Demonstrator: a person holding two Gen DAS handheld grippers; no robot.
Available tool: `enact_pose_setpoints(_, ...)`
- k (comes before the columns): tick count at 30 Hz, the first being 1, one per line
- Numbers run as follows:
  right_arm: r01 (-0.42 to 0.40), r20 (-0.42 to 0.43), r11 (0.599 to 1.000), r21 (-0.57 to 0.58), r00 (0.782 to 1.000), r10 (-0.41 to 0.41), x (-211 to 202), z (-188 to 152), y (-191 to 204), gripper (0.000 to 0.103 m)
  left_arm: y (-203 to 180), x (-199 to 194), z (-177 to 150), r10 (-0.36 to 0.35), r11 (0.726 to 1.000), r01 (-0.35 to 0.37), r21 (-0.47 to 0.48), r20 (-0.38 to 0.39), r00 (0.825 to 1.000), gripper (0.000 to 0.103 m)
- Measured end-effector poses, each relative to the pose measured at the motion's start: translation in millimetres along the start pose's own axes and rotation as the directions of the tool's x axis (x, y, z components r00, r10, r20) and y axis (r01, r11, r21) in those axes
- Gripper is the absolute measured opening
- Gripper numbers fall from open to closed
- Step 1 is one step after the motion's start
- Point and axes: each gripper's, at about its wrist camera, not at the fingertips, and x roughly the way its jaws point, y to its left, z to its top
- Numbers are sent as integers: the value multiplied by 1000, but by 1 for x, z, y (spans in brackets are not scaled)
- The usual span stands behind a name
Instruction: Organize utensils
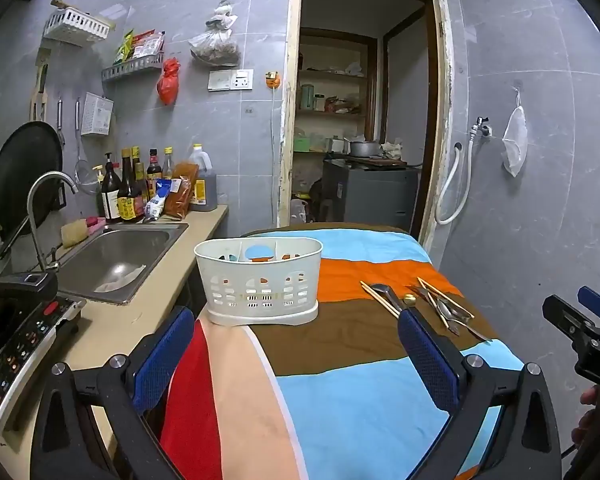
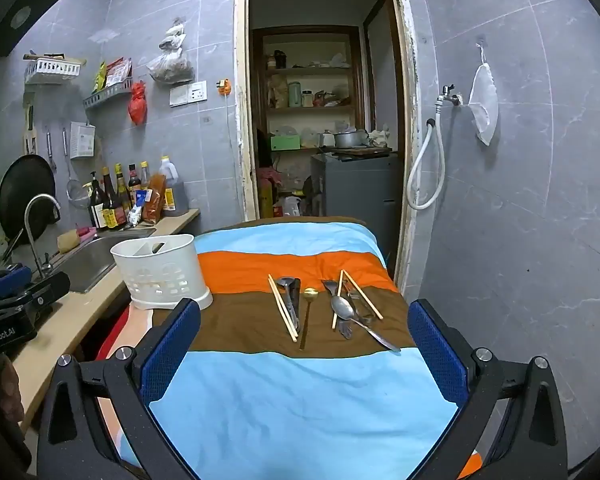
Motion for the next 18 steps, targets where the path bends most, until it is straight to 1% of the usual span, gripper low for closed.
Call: enact_pose_setpoints(18, 1, -2, 1000, -2, 1000, -1, 0, 0, 1, 102, 2, 2, -2, 2, 1000, -2, -1, -13, 1000, 102)
